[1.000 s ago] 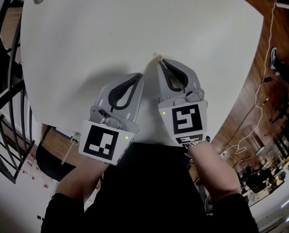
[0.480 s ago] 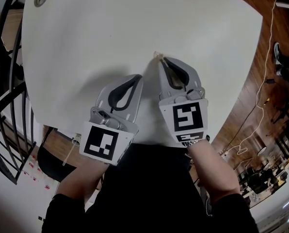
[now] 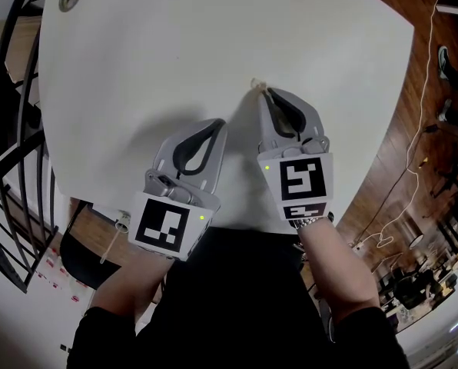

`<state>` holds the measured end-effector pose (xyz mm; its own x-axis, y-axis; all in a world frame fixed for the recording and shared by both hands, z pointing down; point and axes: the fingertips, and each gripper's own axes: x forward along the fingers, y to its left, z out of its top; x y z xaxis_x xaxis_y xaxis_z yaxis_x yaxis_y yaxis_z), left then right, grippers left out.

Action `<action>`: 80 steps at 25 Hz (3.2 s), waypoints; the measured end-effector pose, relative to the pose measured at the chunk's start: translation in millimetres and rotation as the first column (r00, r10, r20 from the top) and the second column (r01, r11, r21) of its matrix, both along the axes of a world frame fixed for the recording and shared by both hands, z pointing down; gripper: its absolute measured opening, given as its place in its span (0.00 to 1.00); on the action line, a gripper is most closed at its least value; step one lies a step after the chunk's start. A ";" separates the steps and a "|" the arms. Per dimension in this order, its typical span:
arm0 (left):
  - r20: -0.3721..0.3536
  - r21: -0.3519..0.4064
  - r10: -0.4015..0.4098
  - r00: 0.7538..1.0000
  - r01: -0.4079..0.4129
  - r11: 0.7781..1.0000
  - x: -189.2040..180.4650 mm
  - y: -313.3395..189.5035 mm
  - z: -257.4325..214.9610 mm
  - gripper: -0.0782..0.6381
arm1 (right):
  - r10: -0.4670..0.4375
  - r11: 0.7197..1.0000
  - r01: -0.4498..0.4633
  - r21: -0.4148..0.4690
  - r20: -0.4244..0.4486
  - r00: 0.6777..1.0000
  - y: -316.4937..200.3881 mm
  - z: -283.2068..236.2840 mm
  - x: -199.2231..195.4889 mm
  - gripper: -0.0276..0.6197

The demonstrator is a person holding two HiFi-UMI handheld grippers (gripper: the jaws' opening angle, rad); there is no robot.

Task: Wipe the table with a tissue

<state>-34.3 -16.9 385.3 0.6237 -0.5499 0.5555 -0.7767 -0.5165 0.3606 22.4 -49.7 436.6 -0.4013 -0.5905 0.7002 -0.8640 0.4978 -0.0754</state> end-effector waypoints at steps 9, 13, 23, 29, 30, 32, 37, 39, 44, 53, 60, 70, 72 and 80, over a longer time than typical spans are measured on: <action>0.005 0.014 0.004 1.000 -0.004 1.000 -1.0 2.9 -4.6 0.13 | 0.055 0.998 -0.055 -0.003 0.009 0.998 -0.7 -4.3 12.7 0.06; 0.007 0.030 0.010 1.000 -0.010 1.000 0.4 4.3 -9.0 0.13 | 0.067 0.998 -0.067 0.003 0.004 0.998 1.8 -10.0 20.1 0.06; 0.015 0.085 0.005 1.000 -0.006 0.996 3.3 13.5 -36.5 0.13 | 0.055 0.997 -0.056 0.044 0.016 0.998 18.4 -49.3 23.9 0.06; -0.014 0.101 -0.004 1.000 0.006 0.995 7.3 26.9 -58.0 0.13 | 0.040 0.995 -0.042 0.086 0.027 0.999 36.7 -82.2 21.5 0.06; -0.013 0.111 -0.003 1.000 0.004 0.994 9.1 28.1 -62.6 0.13 | 0.039 0.995 -0.041 0.092 0.030 0.999 39.4 -87.9 22.3 0.06; -0.011 0.124 0.000 1.000 0.001 0.992 11.9 30.7 -71.1 0.13 | 0.035 0.994 -0.038 0.104 0.038 0.999 45.0 -99.1 22.6 0.06; -0.012 0.165 0.024 1.000 -0.021 0.986 19.2 39.6 -90.4 0.13 | 0.019 0.990 -0.028 0.136 0.071 0.997 56.7 -125.3 18.5 0.06; -0.006 0.186 0.030 1.000 -0.028 0.982 20.9 40.9 -96.5 0.13 | 0.010 0.988 -0.022 0.151 0.084 0.996 59.9 -136.5 16.8 0.06; 0.002 0.212 0.046 0.999 -0.046 0.976 25.4 44.5 -105.6 0.13 | 0.002 0.984 -0.020 0.175 0.104 0.995 67.8 -156.8 17.8 0.06; -0.009 0.243 0.054 0.999 -0.050 0.969 31.3 41.6 -125.3 0.13 | 0.005 0.982 -0.026 0.189 0.114 0.994 79.4 -174.4 22.1 0.06; 0.001 0.257 0.064 0.998 -0.062 0.964 33.5 43.5 -127.5 0.13 | -0.008 0.979 -0.015 0.204 0.109 0.994 80.9 -180.5 20.5 0.06; 0.003 0.268 0.067 0.998 -0.065 0.961 35.9 42.4 -133.1 0.13 | -0.012 0.977 -0.011 0.211 0.107 0.994 81.1 -185.4 19.7 0.06; 0.006 0.273 0.068 0.998 -0.067 0.960 36.5 43.0 -133.2 0.13 | -0.012 0.977 -0.011 0.212 0.107 0.994 81.5 -185.5 20.4 0.06; 0.008 0.275 0.066 0.998 -0.066 0.959 32.5 42.8 -132.7 0.13 | -0.014 0.977 -0.007 0.215 0.100 0.995 80.2 -186.0 18.2 0.06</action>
